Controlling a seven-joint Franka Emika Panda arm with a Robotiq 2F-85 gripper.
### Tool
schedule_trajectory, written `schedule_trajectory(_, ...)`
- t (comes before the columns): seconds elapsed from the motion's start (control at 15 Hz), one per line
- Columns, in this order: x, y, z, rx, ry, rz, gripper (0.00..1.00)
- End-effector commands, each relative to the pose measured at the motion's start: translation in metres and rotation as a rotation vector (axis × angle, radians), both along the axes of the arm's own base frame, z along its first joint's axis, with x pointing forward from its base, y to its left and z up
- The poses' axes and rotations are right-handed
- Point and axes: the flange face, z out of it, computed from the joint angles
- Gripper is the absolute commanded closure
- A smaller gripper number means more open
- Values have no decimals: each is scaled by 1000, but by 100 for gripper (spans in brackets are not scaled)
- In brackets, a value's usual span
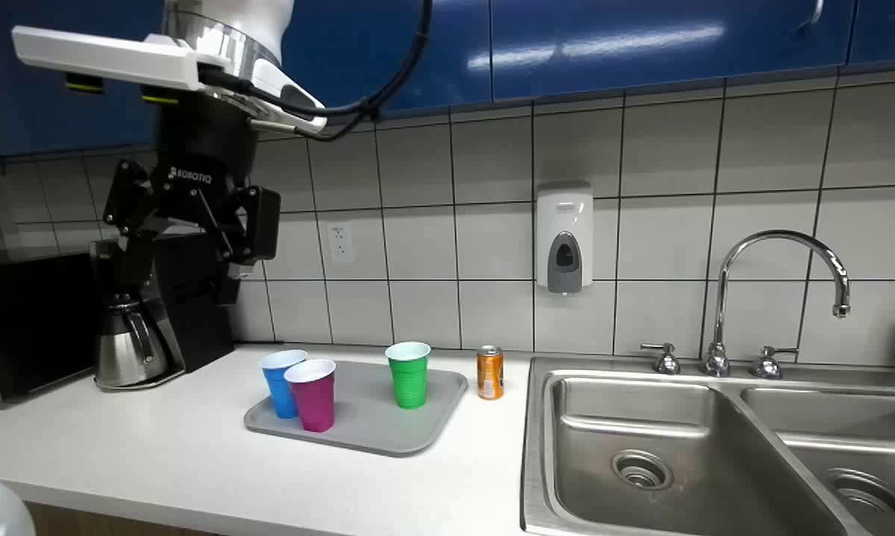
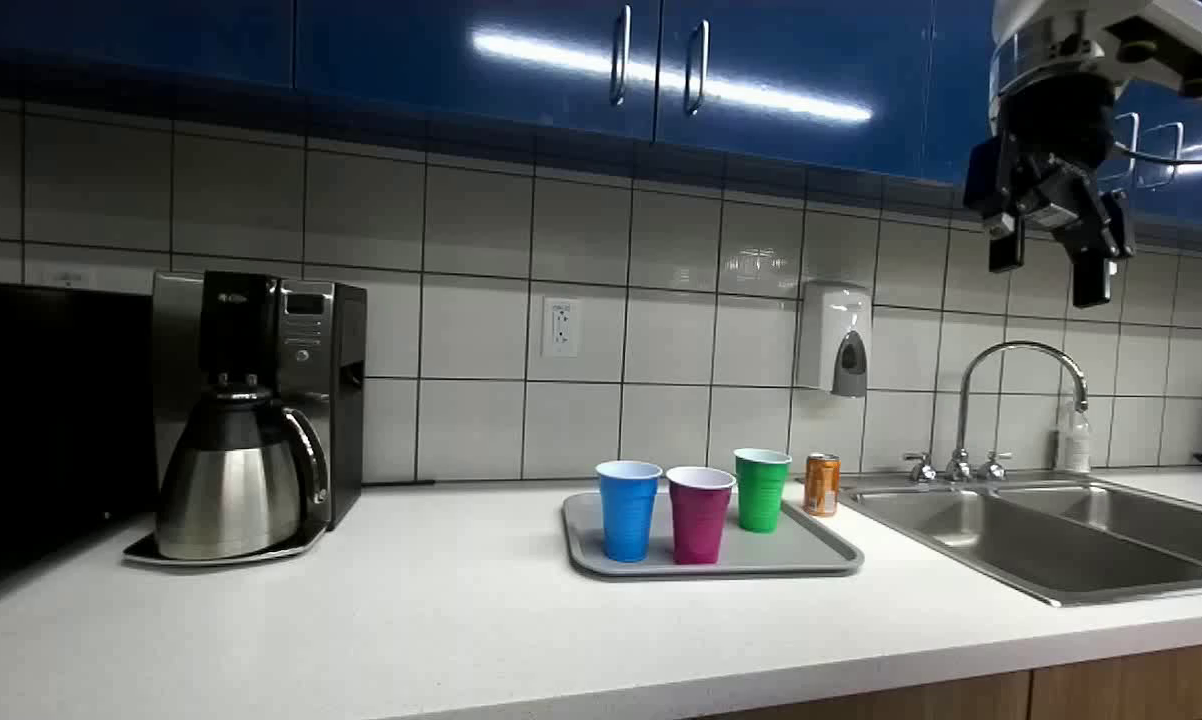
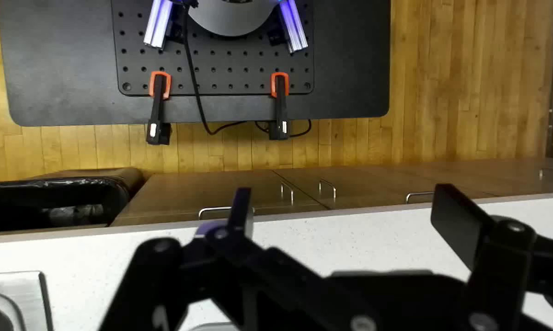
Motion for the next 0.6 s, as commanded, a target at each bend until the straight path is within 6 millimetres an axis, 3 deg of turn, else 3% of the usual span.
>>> schedule_trajectory(0.0,0,0,0,0,2,0,0)
schedule_trajectory(0.53,2,-1,-1,-3,-3,2,0)
